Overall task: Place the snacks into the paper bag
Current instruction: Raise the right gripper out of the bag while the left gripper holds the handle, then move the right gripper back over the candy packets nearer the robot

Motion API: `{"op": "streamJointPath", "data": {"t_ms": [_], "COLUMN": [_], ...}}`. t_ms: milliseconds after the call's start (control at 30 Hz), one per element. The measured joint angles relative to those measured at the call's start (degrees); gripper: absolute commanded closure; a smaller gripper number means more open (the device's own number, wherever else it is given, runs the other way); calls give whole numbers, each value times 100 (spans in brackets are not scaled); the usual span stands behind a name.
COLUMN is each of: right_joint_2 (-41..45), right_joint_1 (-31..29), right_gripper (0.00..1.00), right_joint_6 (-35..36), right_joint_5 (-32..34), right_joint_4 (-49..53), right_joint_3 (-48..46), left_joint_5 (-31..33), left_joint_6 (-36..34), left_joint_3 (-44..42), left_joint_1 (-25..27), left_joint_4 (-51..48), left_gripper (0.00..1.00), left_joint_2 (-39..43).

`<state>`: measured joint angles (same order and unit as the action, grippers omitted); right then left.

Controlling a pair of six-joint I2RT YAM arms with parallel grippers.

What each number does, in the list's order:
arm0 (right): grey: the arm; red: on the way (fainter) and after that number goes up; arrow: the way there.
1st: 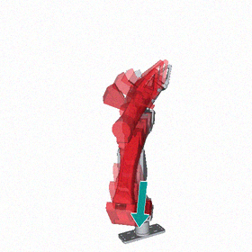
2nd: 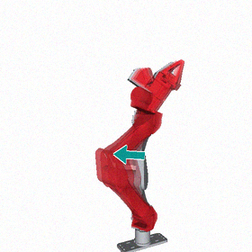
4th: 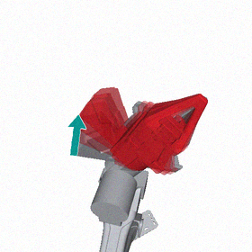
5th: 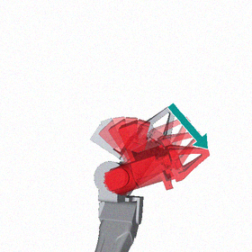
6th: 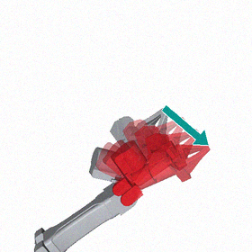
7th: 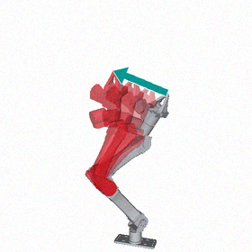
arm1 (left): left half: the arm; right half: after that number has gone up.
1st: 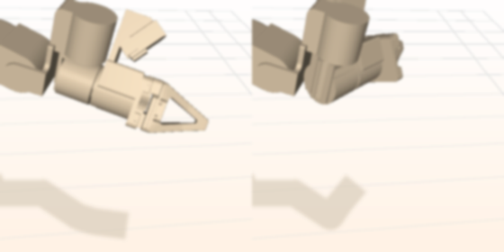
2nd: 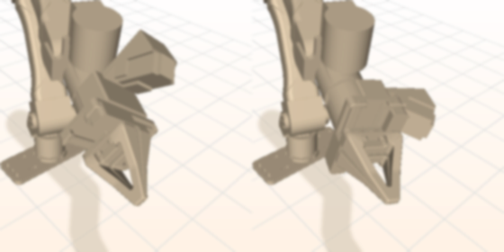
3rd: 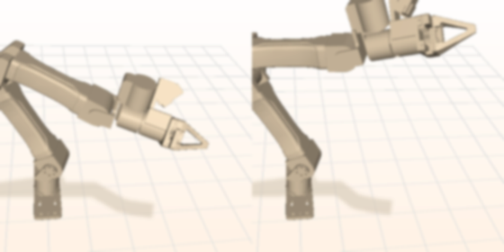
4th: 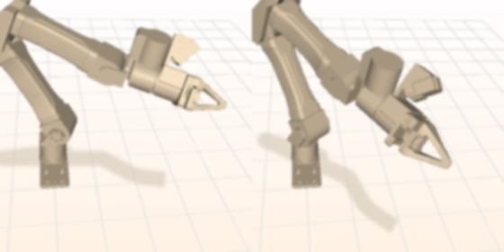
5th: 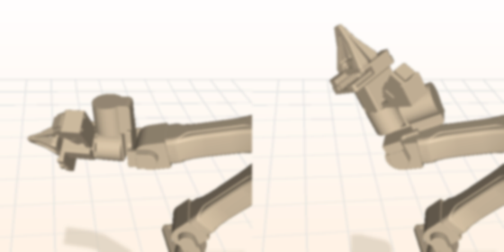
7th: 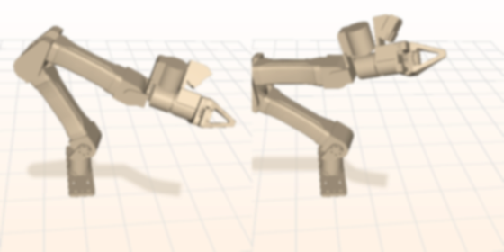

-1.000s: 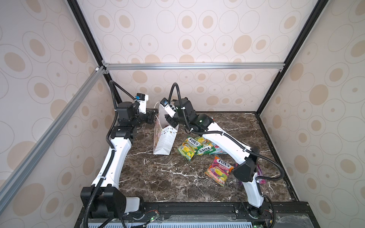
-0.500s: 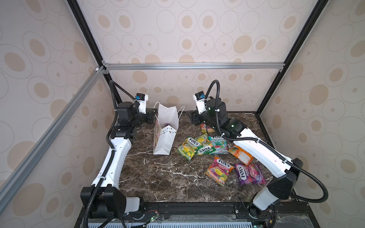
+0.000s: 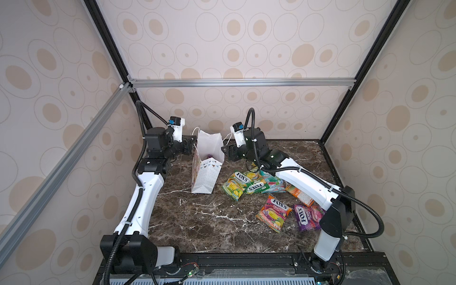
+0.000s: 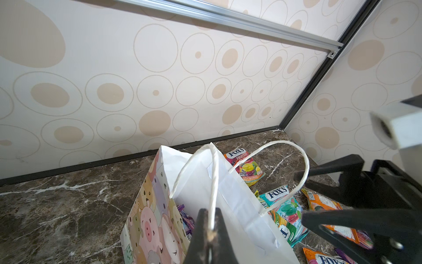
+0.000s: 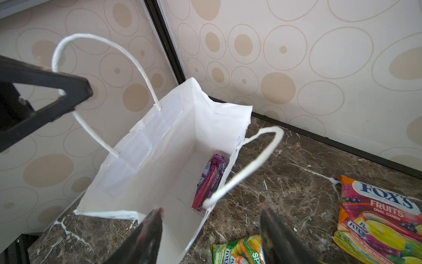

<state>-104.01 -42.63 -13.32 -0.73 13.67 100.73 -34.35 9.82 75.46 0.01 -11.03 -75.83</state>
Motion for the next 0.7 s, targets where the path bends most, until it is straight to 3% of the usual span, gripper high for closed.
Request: {"op": "streamJointPath", "data": {"t_ms": [200, 333, 433, 533, 700], "right_joint_2": [-313, -400, -457, -466, -463], "right_joint_1": [28, 28, 28, 28, 33], "right_gripper": [54, 83, 94, 100, 100], "right_joint_6": [-52, 17, 76, 83, 83], "right_joint_5": [-105, -92, -101, -157, -422], "right_joint_4": [17, 96, 216, 262, 286], "right_joint_3": [398, 616, 791, 835, 837], "left_joint_5": [17, 28, 61, 96, 195], "left_joint_6": [-2, -4, -9, -26, -66], "left_joint_3": [0, 0, 0, 0, 0], "left_joint_1": [0, 0, 0, 0, 0], "left_joint_4": [-24, -26, -28, -35, -118], "left_gripper": [100, 100, 100, 100, 100], "left_joint_2": [24, 24, 24, 24, 26]}}
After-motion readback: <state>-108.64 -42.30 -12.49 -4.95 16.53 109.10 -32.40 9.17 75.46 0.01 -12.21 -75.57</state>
